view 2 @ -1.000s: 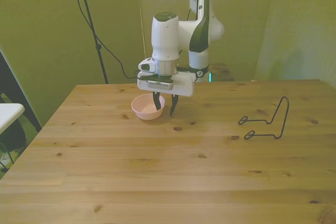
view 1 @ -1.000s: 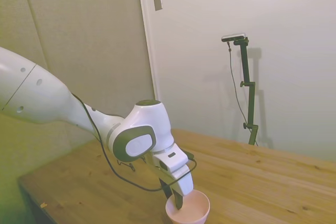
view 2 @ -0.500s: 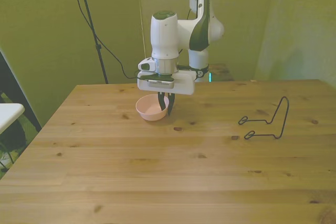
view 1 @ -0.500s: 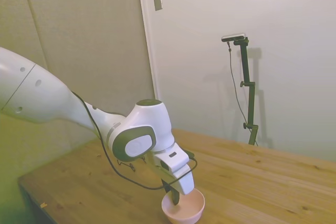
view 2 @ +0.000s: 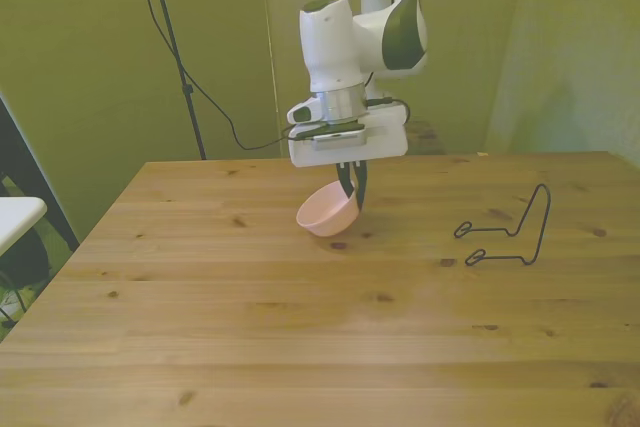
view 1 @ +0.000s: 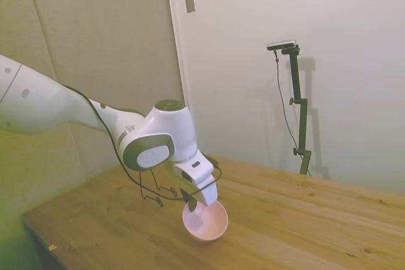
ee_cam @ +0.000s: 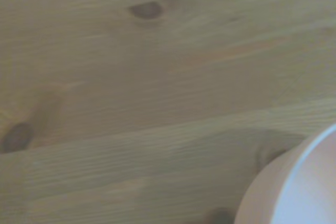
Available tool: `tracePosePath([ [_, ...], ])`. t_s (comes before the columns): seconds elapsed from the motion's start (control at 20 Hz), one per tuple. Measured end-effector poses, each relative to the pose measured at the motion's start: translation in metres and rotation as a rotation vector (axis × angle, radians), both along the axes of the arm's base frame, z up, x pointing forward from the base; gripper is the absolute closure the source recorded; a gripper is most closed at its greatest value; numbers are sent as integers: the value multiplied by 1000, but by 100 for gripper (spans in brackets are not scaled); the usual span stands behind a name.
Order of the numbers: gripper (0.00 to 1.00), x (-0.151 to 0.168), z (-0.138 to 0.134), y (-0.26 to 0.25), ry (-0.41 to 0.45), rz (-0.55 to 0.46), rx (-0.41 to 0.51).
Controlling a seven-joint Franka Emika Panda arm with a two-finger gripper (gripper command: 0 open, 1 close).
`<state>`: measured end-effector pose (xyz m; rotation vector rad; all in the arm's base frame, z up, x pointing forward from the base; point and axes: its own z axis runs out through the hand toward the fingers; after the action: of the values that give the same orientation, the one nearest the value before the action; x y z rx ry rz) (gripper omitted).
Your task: Load the bowl
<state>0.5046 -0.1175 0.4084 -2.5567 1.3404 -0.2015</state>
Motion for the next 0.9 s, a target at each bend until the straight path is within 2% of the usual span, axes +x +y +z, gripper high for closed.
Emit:
tracePosePath([
  [0.1, 100, 8, 23, 37, -21, 41, 10],
  [0.3, 100, 10, 20, 49, -29, 39, 57],
  [0.6, 100, 10, 21, 74, -86, 61, 224],
  [0.9, 100, 7, 48, 96, -135, 83, 388],
])
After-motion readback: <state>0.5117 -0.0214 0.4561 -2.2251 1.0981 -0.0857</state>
